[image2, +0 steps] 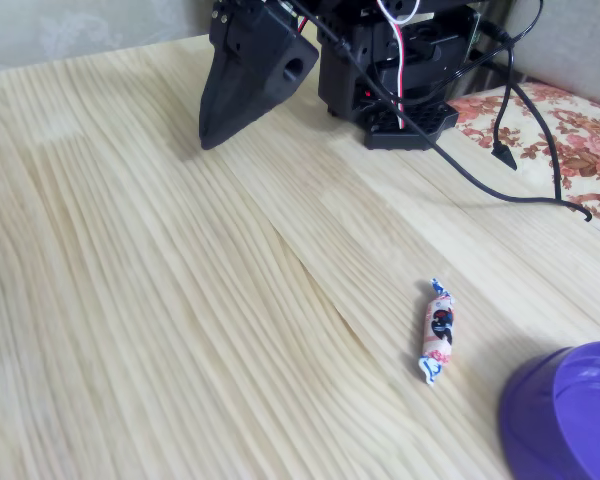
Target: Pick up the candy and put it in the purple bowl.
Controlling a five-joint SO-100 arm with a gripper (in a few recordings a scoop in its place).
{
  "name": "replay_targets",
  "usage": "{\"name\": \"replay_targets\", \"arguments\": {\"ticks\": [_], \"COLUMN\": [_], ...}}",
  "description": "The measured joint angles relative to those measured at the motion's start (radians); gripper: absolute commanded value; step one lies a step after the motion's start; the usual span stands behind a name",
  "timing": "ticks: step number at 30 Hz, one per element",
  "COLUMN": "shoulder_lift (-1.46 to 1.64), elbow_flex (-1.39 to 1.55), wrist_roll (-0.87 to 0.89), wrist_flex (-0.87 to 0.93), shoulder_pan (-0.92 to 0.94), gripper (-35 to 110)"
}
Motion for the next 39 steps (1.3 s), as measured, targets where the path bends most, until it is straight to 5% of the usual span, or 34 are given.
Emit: {"name": "replay_targets", "arguments": {"ticks": [18,28,39], "shoulder_lift": [0.000,0.002,-0.026], "elbow_flex": [-0.009,-0.261,-0.416], "wrist_roll": [0.017,0.044,0.279], "wrist_flex": [0.041,0.206,0.230], "shoulder_pan": [-0.015,-0.104,-0.298], "gripper": [-1,-1,-1]}}
